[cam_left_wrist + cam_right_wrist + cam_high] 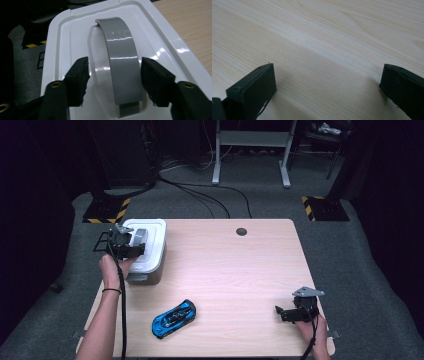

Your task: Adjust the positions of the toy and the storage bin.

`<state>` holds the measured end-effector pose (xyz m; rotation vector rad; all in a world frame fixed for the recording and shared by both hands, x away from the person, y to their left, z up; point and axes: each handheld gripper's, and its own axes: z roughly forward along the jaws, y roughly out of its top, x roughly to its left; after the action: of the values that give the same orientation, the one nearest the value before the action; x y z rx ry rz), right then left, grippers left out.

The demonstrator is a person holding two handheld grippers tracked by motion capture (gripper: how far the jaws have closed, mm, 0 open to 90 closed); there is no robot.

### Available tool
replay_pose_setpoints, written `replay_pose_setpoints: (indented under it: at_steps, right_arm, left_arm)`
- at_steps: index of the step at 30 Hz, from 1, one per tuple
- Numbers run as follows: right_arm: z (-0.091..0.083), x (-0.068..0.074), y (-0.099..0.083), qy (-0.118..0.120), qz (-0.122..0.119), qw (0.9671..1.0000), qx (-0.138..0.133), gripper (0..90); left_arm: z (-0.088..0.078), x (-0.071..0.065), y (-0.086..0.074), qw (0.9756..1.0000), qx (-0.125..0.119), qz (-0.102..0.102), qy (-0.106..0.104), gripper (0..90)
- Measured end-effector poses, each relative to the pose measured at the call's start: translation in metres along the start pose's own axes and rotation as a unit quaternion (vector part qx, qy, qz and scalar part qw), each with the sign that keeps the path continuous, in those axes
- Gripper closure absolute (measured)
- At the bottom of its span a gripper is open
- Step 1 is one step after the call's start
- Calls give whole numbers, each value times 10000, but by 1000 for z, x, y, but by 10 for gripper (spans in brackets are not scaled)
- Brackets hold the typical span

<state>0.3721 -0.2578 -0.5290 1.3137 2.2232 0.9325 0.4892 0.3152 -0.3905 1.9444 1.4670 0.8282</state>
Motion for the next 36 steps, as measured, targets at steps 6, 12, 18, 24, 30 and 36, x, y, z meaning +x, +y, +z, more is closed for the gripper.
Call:
replay_pose_setpoints:
  at_steps: [6, 12, 18, 24, 30, 36]
  right_arm:
    - [0, 0, 0, -1, 1, 10000, 2, 0]
    - [0, 0, 0, 2, 1, 10000, 8, 0]
    - [0, 0, 0, 0, -1, 10000, 9, 0]
    - [0, 0, 0, 0, -3, 10000, 5, 0]
    - [0, 0, 0, 0, -4, 10000, 6, 0]
    - [0, 0, 0, -3, -2, 10000, 10, 0]
  left_arm:
    - [1, -5, -4, 9998, -184, 46, 72, 644]
    - [1, -4, -6, 9996, -246, -71, -144, 660]
    - [0, -10, -5, 9993, -256, -15, -264, 670]
    - [0, -5, -6, 9980, -323, -239, -496, 672]
    - [1, -4, -7, 9963, -370, -375, -682, 673]
    - [3, -4, -7, 9941, -416, -488, -872, 674]
